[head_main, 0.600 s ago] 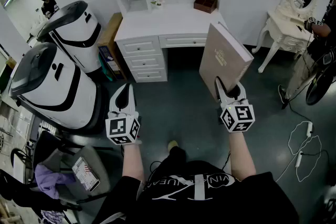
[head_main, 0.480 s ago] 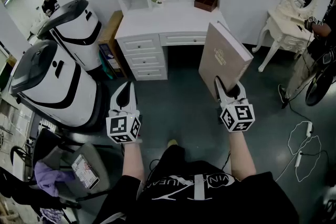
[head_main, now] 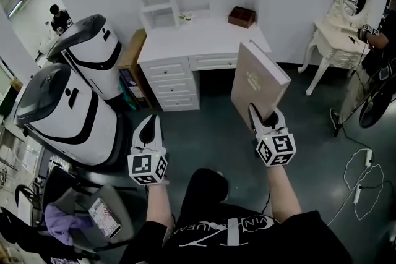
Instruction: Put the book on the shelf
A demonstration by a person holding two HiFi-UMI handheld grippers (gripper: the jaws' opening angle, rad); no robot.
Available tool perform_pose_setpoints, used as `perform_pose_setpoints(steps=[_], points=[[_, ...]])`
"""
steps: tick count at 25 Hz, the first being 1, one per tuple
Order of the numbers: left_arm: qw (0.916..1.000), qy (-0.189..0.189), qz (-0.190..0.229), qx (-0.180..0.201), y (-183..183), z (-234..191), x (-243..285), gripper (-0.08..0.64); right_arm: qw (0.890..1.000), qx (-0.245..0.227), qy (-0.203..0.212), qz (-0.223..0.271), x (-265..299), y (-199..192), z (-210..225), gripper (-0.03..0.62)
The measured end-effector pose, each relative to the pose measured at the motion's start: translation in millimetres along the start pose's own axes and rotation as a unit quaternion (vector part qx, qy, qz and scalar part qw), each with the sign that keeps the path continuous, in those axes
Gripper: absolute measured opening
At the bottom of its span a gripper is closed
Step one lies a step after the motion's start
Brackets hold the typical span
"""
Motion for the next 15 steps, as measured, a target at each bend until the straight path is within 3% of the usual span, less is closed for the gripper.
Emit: perform_pose_setpoints(steps=[7, 15], points=[[0.9999, -0.01, 0.005, -0.005, -15, -35, 56, 0.0, 1.0, -0.005, 0.003, 0.009, 57, -3, 1, 0.175], [0.9996, -0.028, 0.009, -0.006, -27, -105, 174, 0.0, 0.999, -0.035, -0.003, 0.019, 188, -4, 2, 0.175]])
Point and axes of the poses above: the fingertips, and each gripper's own axes: x forward along the fingers, z to its right, y out of its top, the point moved 1 cm from there along -x, backward along the fingers, and after that the axes turned 12 degrees about -y, right-handed, at the moved point
